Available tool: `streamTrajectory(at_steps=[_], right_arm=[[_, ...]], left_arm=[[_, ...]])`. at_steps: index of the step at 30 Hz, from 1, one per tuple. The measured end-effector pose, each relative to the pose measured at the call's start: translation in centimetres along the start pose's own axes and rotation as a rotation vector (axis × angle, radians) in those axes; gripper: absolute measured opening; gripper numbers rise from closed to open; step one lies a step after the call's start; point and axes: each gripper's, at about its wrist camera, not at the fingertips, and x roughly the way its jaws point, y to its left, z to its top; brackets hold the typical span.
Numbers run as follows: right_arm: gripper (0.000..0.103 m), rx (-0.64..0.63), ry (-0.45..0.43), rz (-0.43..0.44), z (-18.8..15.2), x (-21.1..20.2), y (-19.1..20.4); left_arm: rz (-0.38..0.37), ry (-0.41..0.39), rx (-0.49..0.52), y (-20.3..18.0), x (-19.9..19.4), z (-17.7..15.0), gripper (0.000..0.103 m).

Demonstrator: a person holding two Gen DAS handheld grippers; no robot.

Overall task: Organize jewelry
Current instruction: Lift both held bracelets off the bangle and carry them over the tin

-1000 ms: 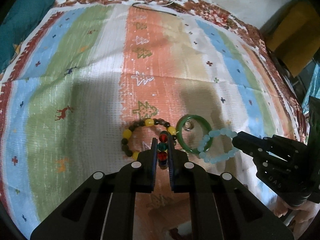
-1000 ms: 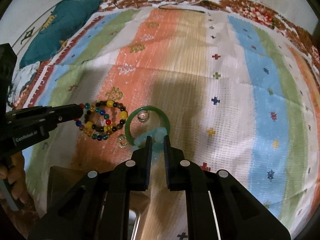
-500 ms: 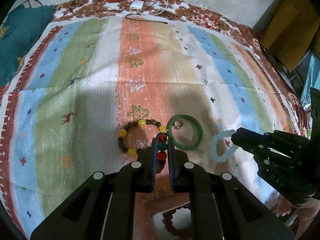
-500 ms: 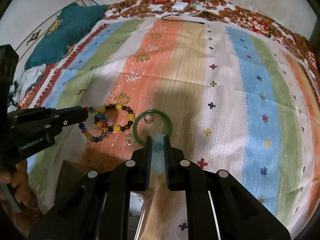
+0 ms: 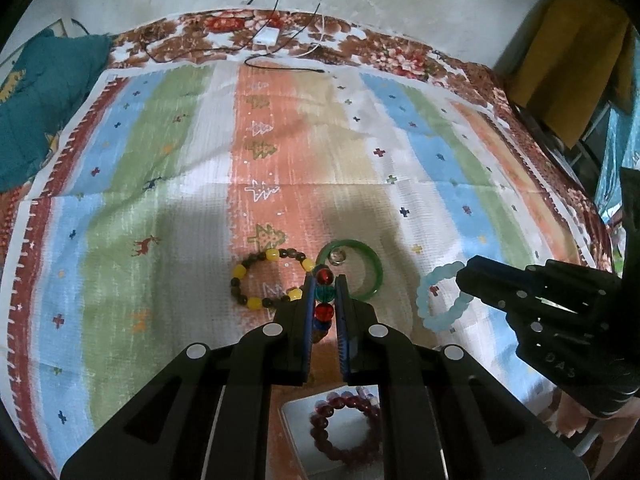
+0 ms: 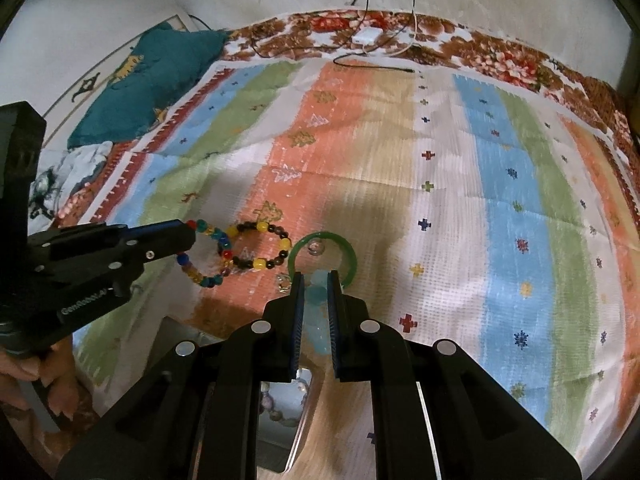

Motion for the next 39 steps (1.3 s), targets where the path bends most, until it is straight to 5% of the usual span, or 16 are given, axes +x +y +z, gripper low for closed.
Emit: streamTrajectory(at_steps=[39], right_arm=[[0.012, -0.075, -0.054, 0.106, -3.6, -5.0, 3.2]], left_arm=[[-0.021, -0.076, 0.062, -2.7, -5.2, -5.4, 0.009]])
